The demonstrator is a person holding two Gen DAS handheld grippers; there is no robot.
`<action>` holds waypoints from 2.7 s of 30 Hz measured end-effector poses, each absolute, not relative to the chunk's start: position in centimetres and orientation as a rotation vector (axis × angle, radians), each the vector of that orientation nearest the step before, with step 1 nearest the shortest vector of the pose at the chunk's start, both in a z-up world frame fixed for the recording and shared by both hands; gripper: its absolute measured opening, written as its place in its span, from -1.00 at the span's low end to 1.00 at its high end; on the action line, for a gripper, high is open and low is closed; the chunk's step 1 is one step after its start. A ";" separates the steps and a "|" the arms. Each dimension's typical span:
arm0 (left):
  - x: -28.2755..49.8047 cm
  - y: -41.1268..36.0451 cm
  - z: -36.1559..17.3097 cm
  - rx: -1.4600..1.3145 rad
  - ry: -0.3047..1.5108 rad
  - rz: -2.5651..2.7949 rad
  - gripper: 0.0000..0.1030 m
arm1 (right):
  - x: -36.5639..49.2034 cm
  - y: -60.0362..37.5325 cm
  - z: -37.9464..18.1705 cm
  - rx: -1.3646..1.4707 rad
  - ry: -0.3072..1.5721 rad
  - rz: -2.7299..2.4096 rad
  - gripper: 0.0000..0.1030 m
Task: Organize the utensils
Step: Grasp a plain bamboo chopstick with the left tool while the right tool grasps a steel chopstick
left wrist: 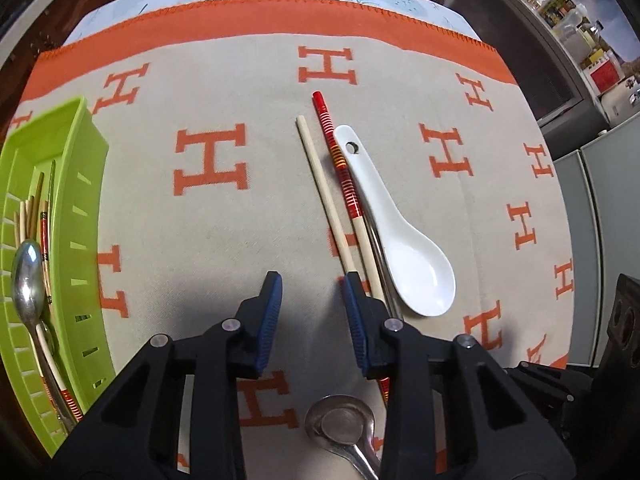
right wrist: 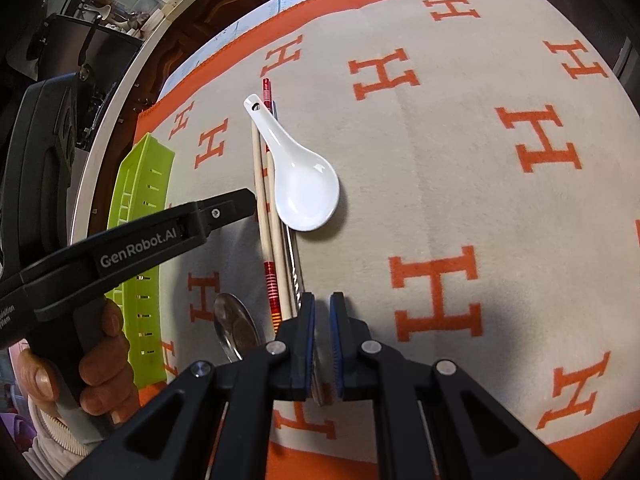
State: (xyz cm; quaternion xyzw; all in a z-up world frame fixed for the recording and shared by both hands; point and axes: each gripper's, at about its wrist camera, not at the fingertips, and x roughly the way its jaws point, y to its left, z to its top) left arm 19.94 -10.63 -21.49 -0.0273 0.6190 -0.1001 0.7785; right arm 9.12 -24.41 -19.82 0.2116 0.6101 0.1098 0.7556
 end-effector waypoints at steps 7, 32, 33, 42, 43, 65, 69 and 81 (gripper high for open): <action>20.0 -12.3 -21.5 0.033 1.345 -0.182 -0.44 | 9.1 -24.6 -19.9 0.463 1.330 0.241 -0.85; 20.3 -11.9 -21.7 -0.123 1.400 -0.209 -0.44 | 9.0 -24.9 -20.2 0.483 1.330 0.244 -0.85; 20.3 -12.2 -21.7 -0.101 1.395 -0.211 -0.44 | 9.0 -24.9 -20.2 0.483 1.330 0.245 -0.85; 19.9 -12.1 -21.5 -0.011 1.384 -0.165 -0.42 | 9.0 -24.8 -20.2 0.483 1.330 0.246 -0.85; 19.8 -12.0 -21.5 -0.008 1.386 -0.163 -0.42 | 9.0 -24.8 -20.2 0.483 1.329 0.246 -0.85; 17.8 -10.2 -18.6 -0.130 1.303 -0.200 -0.94 | 10.1 -23.4 -19.7 0.406 1.339 0.249 -0.85; 17.0 -7.1 -16.5 -0.212 1.263 -0.192 -0.94 | 11.1 -22.5 -19.2 0.390 1.330 0.258 -0.85; 14.3 -1.1 -11.1 -0.244 1.185 -0.178 -0.94 | 12.0 -20.5 -19.0 0.263 1.367 0.225 -0.86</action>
